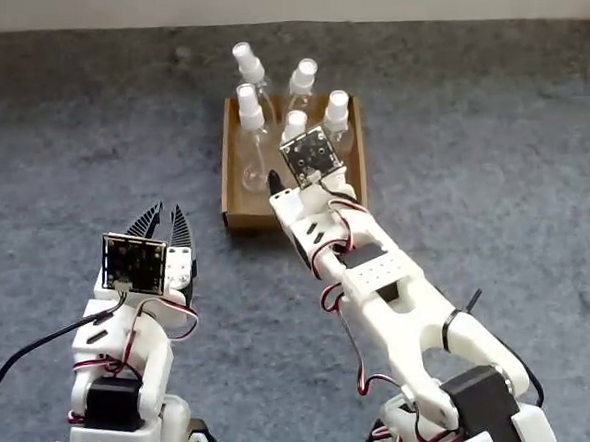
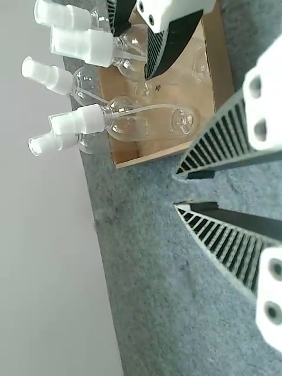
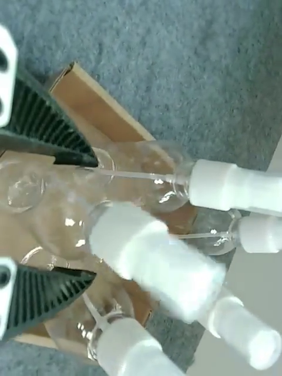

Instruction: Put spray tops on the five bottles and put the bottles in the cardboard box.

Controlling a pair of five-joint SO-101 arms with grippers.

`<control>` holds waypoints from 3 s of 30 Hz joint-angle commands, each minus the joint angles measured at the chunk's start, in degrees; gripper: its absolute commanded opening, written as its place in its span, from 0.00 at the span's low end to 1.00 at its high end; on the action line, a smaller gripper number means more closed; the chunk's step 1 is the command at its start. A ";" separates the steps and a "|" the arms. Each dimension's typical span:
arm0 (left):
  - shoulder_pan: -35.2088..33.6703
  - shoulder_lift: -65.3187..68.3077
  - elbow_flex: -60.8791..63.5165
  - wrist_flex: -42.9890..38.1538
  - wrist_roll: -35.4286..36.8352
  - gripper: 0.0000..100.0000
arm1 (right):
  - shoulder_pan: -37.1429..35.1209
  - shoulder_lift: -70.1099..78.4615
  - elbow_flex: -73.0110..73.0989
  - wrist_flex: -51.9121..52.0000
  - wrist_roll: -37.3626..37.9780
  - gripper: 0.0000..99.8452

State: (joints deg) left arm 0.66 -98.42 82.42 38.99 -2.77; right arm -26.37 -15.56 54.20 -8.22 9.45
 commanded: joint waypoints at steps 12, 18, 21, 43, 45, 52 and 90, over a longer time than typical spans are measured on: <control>-0.31 -0.48 -0.22 -1.32 0.00 0.03 | -0.84 -1.36 -0.66 -0.22 0.62 0.22; -0.31 -0.48 -0.22 -1.32 0.00 0.03 | -0.75 -1.54 -0.92 4.88 0.62 0.22; -0.31 -0.48 -0.22 -1.32 0.00 0.03 | -0.84 -4.44 -0.84 6.11 0.62 0.22; -0.31 -0.40 -0.22 -1.32 0.00 0.03 | -1.45 -11.21 -4.44 14.55 0.62 0.22; -0.31 -0.40 -0.22 -1.32 0.00 0.03 | -1.45 -14.11 -5.23 16.84 0.62 0.22; -0.31 -0.40 -0.13 -1.32 0.00 0.03 | -3.12 -24.57 -5.23 24.75 0.62 0.22; -12.70 -6.29 2.77 23.03 -0.18 0.03 | 14.55 -89.89 51.30 67.38 16.26 0.00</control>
State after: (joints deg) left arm -10.24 -104.22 83.74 62.11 -2.77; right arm -12.22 -103.74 95.69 54.99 25.19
